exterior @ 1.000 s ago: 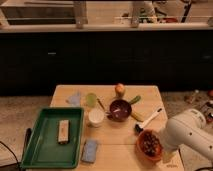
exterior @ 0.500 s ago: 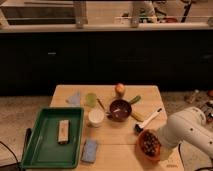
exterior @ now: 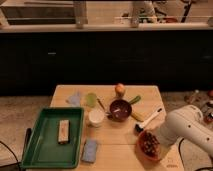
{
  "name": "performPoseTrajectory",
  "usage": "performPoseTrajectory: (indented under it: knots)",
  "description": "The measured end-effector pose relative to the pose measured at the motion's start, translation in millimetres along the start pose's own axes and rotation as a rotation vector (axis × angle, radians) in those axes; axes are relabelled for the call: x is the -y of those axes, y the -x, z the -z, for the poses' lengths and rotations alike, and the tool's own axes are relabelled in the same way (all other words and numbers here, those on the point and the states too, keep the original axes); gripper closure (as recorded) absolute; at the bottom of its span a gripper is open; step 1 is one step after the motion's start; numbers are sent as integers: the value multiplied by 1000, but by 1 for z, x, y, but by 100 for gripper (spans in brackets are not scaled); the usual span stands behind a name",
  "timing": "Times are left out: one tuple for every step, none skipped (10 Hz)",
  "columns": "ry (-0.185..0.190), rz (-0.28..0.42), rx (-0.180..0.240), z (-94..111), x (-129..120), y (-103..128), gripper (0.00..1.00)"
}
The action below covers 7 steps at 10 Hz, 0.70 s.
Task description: Place grapes in table surface
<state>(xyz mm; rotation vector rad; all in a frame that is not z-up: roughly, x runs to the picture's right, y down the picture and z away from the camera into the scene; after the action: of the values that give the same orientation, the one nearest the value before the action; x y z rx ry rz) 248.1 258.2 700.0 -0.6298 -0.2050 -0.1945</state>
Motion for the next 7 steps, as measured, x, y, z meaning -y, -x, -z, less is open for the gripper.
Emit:
performPoseTrajectory:
  knots:
    - [2,1,2,-2,2,0,27]
    - [3,1,4,-3,3,0,27]
    - [5,0,8,-5,5,-1,27]
    - [6,-1,11,-6,6,-2,27]
    - [7,-2,14,-8,8,-3,27]
    - [10,-4,17,-9,9,-4,27]
    - [10,-6,20,-10,10,-6,27]
